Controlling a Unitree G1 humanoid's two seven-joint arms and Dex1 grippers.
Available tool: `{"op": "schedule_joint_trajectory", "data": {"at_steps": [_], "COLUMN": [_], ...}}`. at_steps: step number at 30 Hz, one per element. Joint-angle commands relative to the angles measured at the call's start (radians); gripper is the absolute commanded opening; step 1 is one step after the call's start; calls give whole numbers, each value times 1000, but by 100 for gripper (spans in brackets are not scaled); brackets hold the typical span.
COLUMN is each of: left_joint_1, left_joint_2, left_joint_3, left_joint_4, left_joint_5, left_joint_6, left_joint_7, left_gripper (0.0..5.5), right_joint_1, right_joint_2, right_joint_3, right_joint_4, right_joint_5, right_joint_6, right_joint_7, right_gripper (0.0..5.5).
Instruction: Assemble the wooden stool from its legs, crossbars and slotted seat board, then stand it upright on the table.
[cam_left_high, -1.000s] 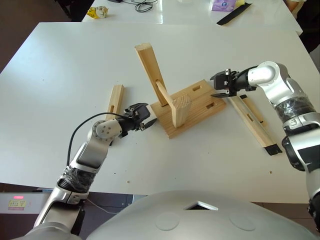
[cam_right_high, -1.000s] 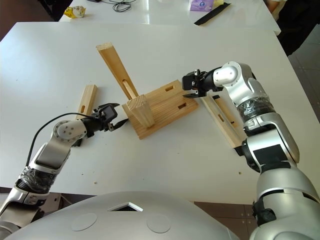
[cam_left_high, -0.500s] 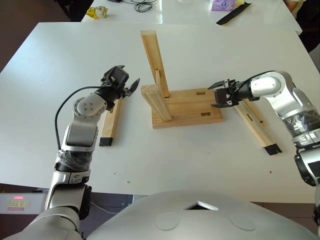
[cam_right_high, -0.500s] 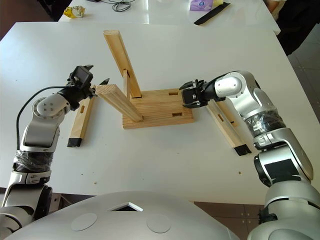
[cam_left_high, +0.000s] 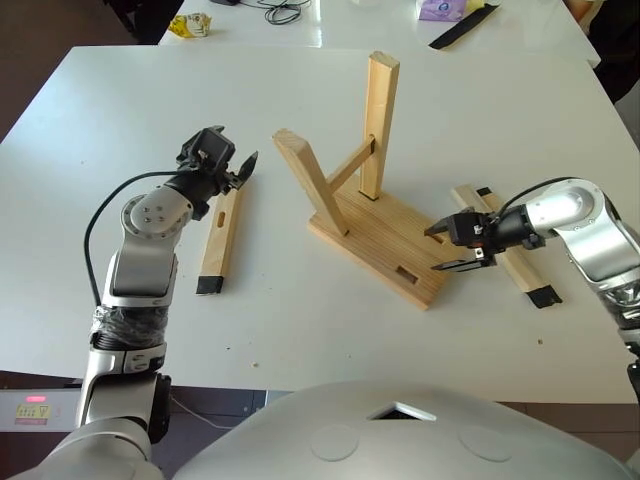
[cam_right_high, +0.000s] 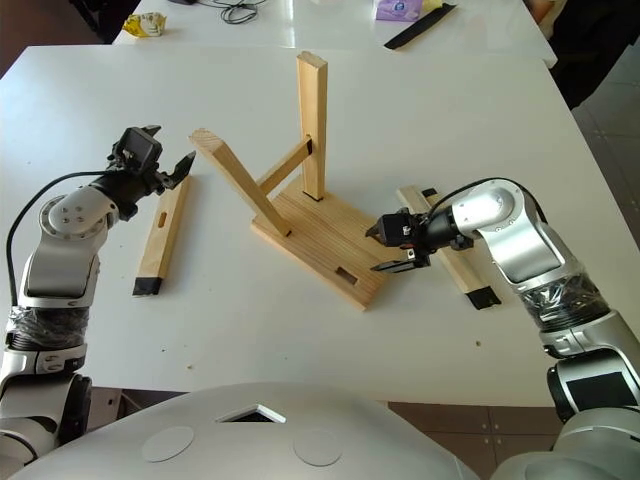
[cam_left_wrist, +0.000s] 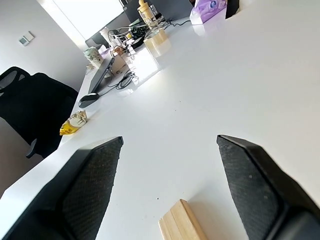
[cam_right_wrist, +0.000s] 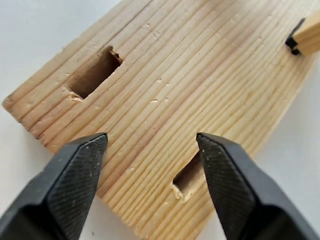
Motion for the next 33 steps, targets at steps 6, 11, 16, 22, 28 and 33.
{"op": "schedule_joint_trajectory", "data": {"at_steps": [6, 11, 16, 22, 28, 33], "left_joint_1": [-2, 32, 141, 235, 214, 213], "left_joint_2": [27, 79, 140, 192, 133, 119], "left_joint_3": [-61, -56, -56, -117, -213, -258], "left_joint_4": [-5, -1, -105, -258, -231, -152], "left_joint_5": [12, 17, -2, -38, -9, 12], "left_joint_6": [17, 21, 45, 62, 76, 48], "left_joint_7": [-48, -83, -147, -271, -251, -250], "left_gripper": [350, 350, 350, 350, 350, 350], "right_joint_1": [40, -18, -117, -51, 42, 72], "right_joint_2": [130, 121, 109, 103, 121, 133], "right_joint_3": [46, -59, -145, -126, -91, -77], "right_joint_4": [-80, -86, 93, 163, 142, 170], "right_joint_5": [42, 138, 91, 24, -13, -41], "right_joint_6": [215, 338, 245, 117, 38, -11], "right_joint_7": [-63, -73, -152, -189, -208, -225], "right_gripper": [331, 331, 331, 331, 331, 331]}}
